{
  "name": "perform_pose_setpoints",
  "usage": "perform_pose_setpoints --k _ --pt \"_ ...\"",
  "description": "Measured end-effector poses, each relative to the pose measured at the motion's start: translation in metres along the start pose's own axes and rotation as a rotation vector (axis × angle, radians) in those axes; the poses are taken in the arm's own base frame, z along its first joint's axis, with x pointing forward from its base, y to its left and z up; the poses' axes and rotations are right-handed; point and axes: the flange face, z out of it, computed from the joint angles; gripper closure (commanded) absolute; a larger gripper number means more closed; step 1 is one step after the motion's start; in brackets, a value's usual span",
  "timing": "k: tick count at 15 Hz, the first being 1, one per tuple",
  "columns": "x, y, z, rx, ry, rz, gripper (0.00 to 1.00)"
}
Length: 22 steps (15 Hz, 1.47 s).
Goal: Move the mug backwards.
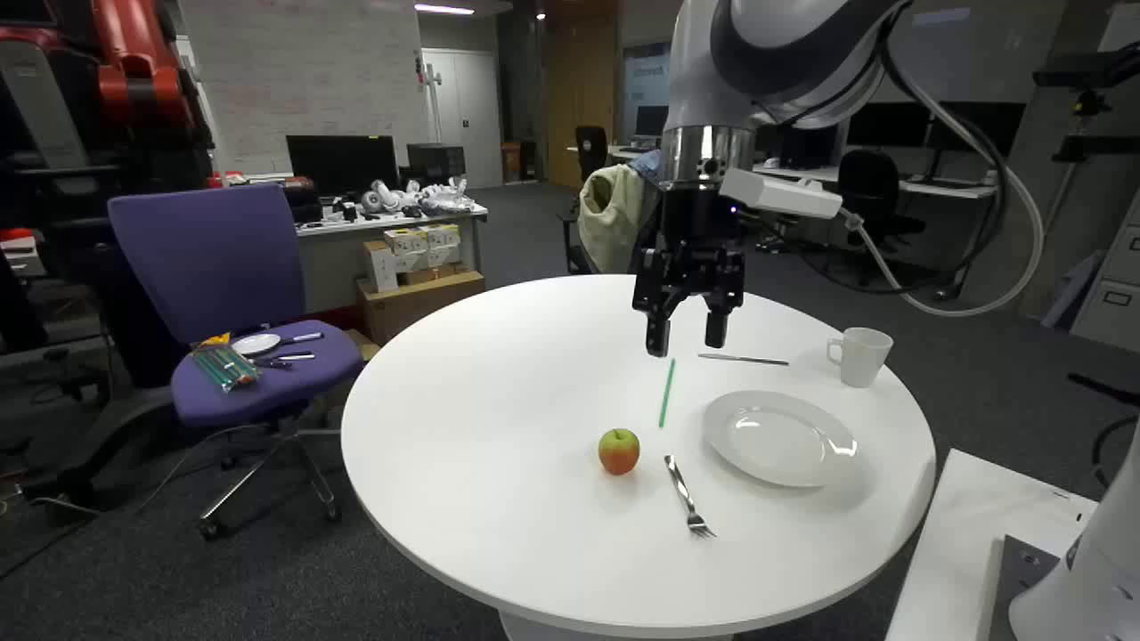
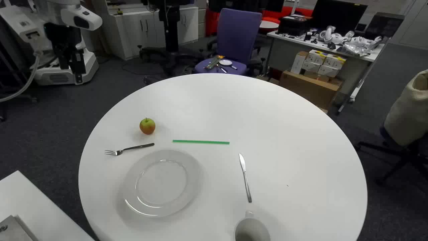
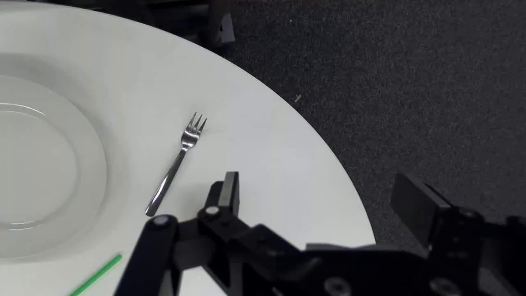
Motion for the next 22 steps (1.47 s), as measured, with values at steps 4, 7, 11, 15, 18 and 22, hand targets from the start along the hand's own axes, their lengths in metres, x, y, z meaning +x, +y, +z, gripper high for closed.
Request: perform_pose_setpoints --k 4,7,11,15,18,22 --pt "0.0 0.0 0.001 -0.001 -0.002 0.001 0.0" --pt "0.0 0.0 0.001 -0.001 -0.002 0.001 0.0" --pt "0.001 0.0 0.002 -0.002 -0.004 0.001 0.0" --pt "0.005 0.009 0.001 -0.018 0.002 0.02 0.0" --pt "0.012 0.031 -0.001 -0.082 0.023 0.064 0.0" --pt "0.022 0.075 -0.004 -0.204 0.053 0.129 0.0"
